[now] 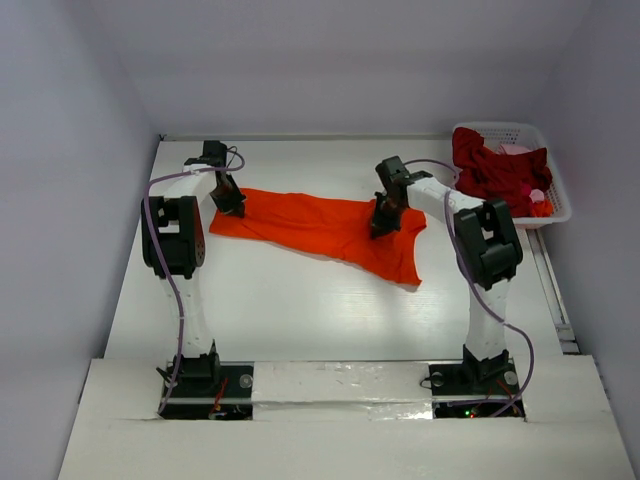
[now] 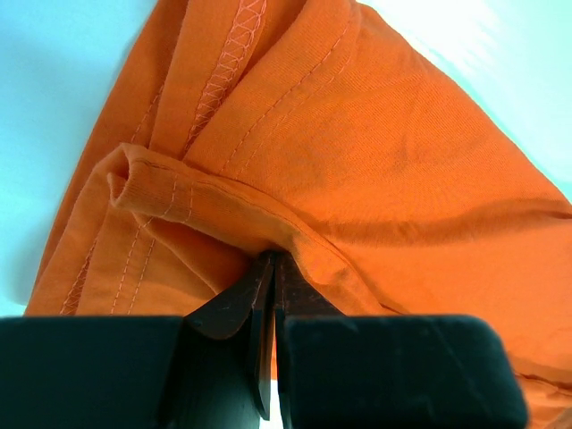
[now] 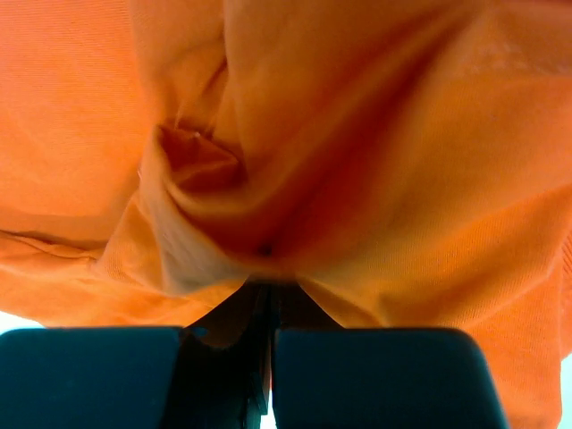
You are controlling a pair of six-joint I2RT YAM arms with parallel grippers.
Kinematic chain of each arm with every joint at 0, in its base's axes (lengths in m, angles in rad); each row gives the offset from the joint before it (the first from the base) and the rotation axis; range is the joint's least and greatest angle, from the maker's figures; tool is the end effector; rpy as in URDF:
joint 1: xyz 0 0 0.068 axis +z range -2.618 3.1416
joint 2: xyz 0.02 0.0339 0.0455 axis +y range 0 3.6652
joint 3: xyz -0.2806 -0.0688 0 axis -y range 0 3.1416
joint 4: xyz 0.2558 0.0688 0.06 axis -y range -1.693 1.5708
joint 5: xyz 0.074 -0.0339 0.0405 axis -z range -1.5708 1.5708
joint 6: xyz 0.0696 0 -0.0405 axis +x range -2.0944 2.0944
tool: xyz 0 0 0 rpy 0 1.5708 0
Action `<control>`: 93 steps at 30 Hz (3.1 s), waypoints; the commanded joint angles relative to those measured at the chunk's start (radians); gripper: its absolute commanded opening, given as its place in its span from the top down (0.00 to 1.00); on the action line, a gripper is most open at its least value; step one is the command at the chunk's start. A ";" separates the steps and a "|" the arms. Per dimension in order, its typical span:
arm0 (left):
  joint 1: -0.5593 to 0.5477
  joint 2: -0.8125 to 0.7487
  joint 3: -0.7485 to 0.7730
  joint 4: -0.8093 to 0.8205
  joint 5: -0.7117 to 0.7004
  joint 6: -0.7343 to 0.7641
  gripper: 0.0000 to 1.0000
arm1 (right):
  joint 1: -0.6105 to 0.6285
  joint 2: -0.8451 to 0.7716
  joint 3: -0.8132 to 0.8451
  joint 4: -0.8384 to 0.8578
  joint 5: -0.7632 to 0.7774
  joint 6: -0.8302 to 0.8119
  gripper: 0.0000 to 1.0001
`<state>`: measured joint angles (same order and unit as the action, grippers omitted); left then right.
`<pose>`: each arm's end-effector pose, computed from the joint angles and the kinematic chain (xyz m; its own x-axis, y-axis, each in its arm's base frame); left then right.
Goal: Fold and stack the t-shirts
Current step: Fold the other side of the tshirt into a rectangle, then rotate the tshirt 90 degrees
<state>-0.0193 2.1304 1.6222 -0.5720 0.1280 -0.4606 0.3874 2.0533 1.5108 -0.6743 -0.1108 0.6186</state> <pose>0.4888 -0.0183 0.1531 -0.8252 -0.4250 -0.3720 -0.3210 0.8948 -0.3103 0.4136 0.1771 0.1471 -0.9459 0.2365 -0.2223 0.1688 0.9434 0.2855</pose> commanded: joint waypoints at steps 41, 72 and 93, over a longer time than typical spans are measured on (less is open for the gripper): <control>0.007 -0.003 -0.002 -0.017 -0.036 0.014 1.00 | -0.025 -0.024 0.342 -0.223 0.273 -0.111 1.00; 0.007 0.011 0.039 -0.031 -0.024 0.017 1.00 | 0.025 0.005 0.235 -0.248 0.445 -0.201 1.00; 0.007 0.010 0.056 -0.040 -0.013 0.019 1.00 | 0.044 0.051 0.123 -0.179 0.352 -0.168 1.00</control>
<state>-0.0174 2.1426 1.6463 -0.5896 0.1226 -0.4534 0.4263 2.1010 1.6302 -0.9035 0.2718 0.4313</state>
